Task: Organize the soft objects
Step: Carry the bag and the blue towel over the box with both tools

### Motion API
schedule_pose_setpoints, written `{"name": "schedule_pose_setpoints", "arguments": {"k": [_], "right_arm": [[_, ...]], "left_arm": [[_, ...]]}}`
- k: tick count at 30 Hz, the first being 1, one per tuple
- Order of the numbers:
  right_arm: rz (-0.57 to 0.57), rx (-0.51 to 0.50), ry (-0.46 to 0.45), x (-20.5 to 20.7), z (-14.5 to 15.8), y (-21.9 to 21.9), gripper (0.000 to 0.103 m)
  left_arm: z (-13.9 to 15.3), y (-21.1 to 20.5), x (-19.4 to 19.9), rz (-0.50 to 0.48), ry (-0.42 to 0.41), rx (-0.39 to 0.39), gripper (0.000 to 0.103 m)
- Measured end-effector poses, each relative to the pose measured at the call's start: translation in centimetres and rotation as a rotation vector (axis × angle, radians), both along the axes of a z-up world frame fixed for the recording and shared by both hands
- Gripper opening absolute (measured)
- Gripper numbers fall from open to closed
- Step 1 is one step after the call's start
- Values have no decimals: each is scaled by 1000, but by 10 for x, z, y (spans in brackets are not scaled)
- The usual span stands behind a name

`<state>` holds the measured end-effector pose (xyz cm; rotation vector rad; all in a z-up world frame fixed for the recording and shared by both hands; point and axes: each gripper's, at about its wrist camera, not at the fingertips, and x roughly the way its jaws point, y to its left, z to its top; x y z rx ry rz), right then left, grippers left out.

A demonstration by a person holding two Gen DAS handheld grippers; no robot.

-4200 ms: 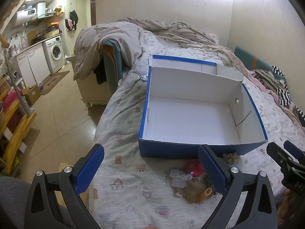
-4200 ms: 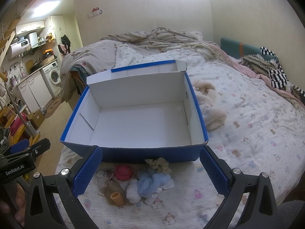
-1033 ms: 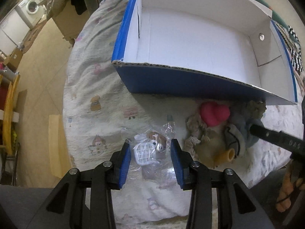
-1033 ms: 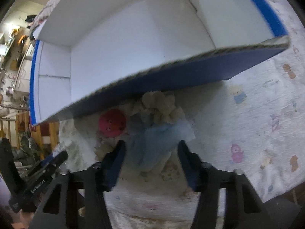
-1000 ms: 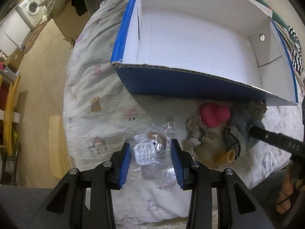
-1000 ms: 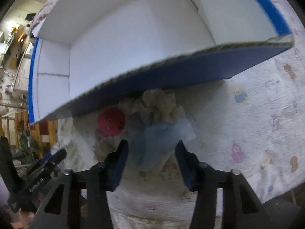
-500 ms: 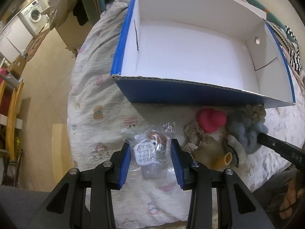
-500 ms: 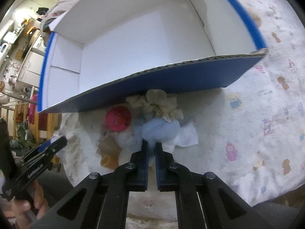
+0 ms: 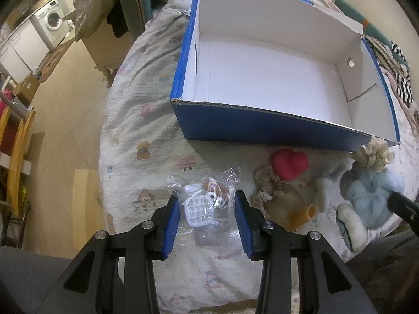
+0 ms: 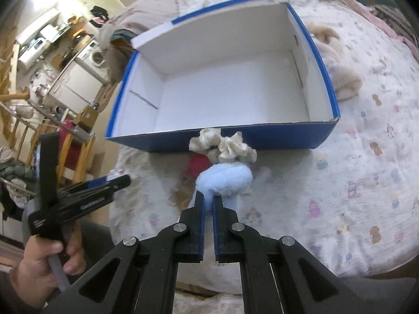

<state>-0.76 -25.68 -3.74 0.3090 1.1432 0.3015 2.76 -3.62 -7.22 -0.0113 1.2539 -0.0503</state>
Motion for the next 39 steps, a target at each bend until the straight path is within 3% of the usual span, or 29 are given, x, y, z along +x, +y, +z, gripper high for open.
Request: {"name": "schedule_pose_setpoints", "arguments": {"k": [11, 22, 31, 39], "right_arm": [[58, 88, -100, -13, 63, 0, 7], [30, 172, -233, 0, 127, -16, 7], [8, 153, -268, 43, 131, -19, 7], [-10, 145, -230, 87, 98, -20, 7]], "left_arm": [[32, 6, -17, 19, -93, -17, 37], [87, 5, 1, 11, -209, -35, 37], [118, -7, 40, -9, -267, -36, 37], [101, -30, 78, -47, -241, -8, 37]]}}
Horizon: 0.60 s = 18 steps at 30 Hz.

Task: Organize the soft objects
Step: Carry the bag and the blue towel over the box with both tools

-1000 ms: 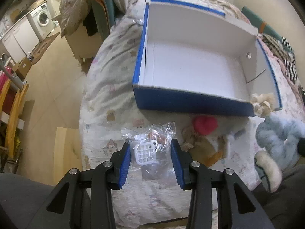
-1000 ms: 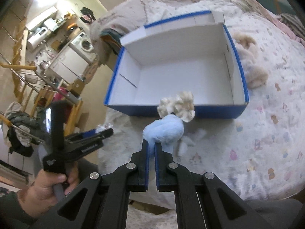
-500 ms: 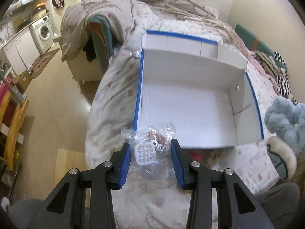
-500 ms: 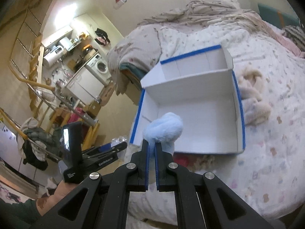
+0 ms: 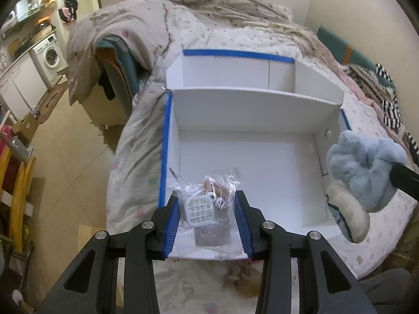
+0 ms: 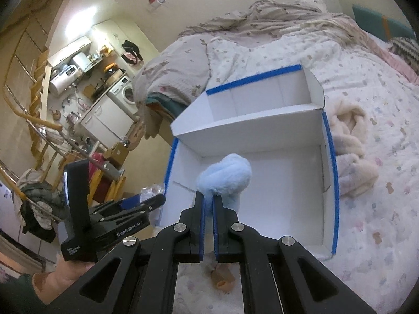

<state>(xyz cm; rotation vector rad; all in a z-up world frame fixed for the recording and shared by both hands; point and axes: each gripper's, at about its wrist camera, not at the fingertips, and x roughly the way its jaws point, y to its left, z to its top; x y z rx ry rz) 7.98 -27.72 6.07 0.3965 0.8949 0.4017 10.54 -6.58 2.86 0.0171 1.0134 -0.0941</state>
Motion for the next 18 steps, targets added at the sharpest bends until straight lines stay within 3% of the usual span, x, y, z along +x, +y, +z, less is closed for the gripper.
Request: {"name": "schedule_pose_setpoints", "arguments": {"k": [10, 18], "right_arm": [[2, 33, 65, 49, -59, -3, 7], [55, 26, 130, 64, -104, 12, 7]], "left_arm": [[-46, -20, 43, -24, 49, 19, 37], [-81, -32, 53, -63, 96, 15, 37]]}}
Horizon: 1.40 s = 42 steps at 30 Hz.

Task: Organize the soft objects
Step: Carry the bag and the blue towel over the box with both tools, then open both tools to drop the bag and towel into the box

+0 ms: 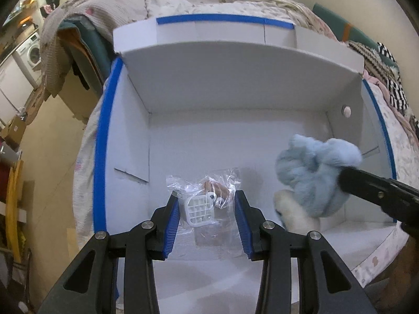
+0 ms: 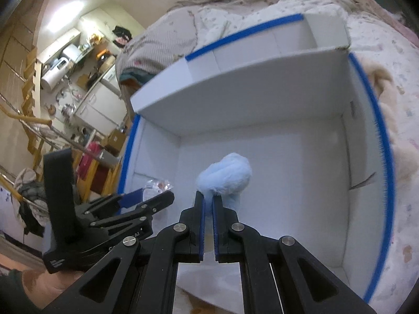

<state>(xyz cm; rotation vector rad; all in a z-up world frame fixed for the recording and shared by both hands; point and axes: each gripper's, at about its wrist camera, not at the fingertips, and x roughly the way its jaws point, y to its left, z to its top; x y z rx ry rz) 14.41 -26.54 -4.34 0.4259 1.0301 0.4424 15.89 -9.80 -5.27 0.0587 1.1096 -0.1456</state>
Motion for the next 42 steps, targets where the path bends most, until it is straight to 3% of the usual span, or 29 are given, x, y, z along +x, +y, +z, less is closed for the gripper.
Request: {"name": "schedule_pose_setpoints", "arguments": {"k": [10, 19, 22, 25, 26, 30, 40, 42], "right_arm": [[-15, -101, 109, 13, -33, 3, 7], [-46, -296, 59, 8, -28, 3, 9], [-51, -341, 27, 5, -22, 4, 15], [-73, -343, 10, 4, -17, 1, 49], [-81, -336, 0, 3, -15, -1, 67], [-84, -334, -37, 3, -10, -1, 69], [-67, -317, -31, 5, -9, 3, 70], [-63, -300, -24, 5, -10, 4, 81]], "left_arm": [[-14, -3, 5, 4, 41, -11, 37], [-13, -1, 4, 9, 38, 4, 38], [-14, -1, 4, 10, 41, 12, 38], [-14, -2, 4, 14, 46, 19, 39], [-15, -2, 4, 14, 47, 20, 42], [-15, -3, 5, 11, 52, 18, 57], [-12, -5, 4, 14, 43, 13, 64], [-12, -4, 5, 18, 45, 14, 64]]}}
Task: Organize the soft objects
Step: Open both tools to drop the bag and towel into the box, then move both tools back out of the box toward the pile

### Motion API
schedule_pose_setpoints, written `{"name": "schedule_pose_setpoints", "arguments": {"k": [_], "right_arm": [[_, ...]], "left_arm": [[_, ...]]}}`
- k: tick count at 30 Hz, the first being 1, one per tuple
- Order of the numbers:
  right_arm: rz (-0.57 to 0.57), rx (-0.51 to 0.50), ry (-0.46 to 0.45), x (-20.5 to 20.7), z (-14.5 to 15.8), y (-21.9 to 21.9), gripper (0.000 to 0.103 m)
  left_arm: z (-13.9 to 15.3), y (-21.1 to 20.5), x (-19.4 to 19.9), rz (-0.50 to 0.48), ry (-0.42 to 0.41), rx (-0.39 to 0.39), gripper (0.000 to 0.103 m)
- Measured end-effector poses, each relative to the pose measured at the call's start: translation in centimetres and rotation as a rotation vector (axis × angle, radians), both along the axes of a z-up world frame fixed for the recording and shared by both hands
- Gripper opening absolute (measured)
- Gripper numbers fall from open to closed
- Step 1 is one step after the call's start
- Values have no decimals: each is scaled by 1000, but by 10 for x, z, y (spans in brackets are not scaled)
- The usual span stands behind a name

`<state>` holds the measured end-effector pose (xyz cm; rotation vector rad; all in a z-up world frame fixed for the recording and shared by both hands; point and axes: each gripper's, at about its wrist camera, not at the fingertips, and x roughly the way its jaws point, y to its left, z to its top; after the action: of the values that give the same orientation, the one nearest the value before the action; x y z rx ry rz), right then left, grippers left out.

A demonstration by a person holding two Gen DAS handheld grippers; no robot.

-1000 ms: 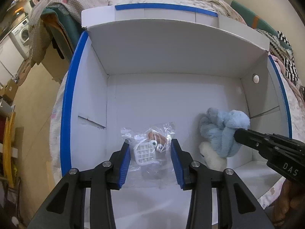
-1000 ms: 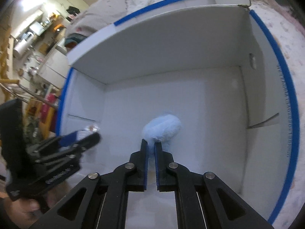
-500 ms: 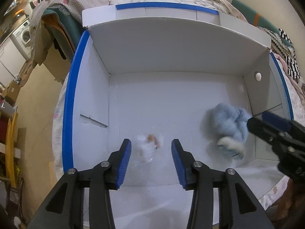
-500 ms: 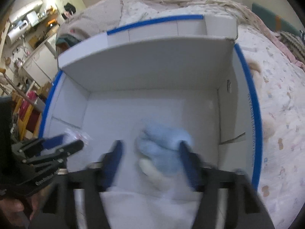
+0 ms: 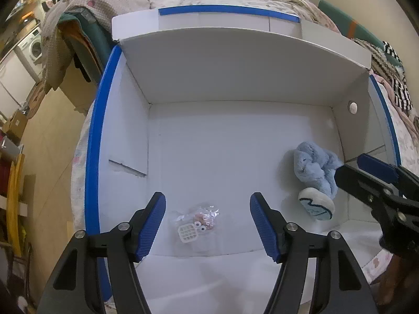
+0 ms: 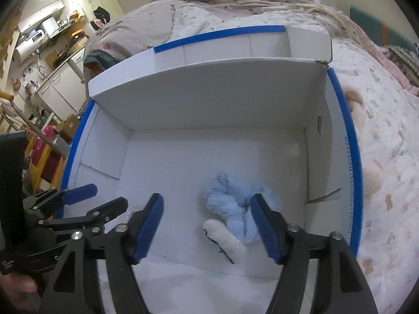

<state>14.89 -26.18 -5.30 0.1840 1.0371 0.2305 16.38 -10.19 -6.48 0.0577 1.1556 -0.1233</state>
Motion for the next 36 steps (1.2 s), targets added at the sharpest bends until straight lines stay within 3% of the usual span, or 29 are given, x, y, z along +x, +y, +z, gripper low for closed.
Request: {"name": "schedule_pose_setpoints", "arguments": {"k": [5, 20, 22, 24, 27, 36], "right_arm": [[-27, 13, -29, -2, 6, -3, 99], [-78, 49, -59, -27, 25, -13, 100], [-70, 55, -69, -36, 31, -13, 100], [-62, 53, -83, -45, 36, -12, 100], [-56, 65, -81, -60, 37, -12, 100], [-49, 90, -53, -101, 33, -8, 100]], "left_arm": [[1, 2, 0, 4, -2, -2, 64], [33, 13, -18, 46, -90, -28, 64], [43, 16, -26, 38, -110, -31, 68], [54, 21, -34, 29, -134, -40, 81], [63, 30, -47, 33, -166, -38, 81], [46, 43, -95, 17, -108, -47, 81]]}}
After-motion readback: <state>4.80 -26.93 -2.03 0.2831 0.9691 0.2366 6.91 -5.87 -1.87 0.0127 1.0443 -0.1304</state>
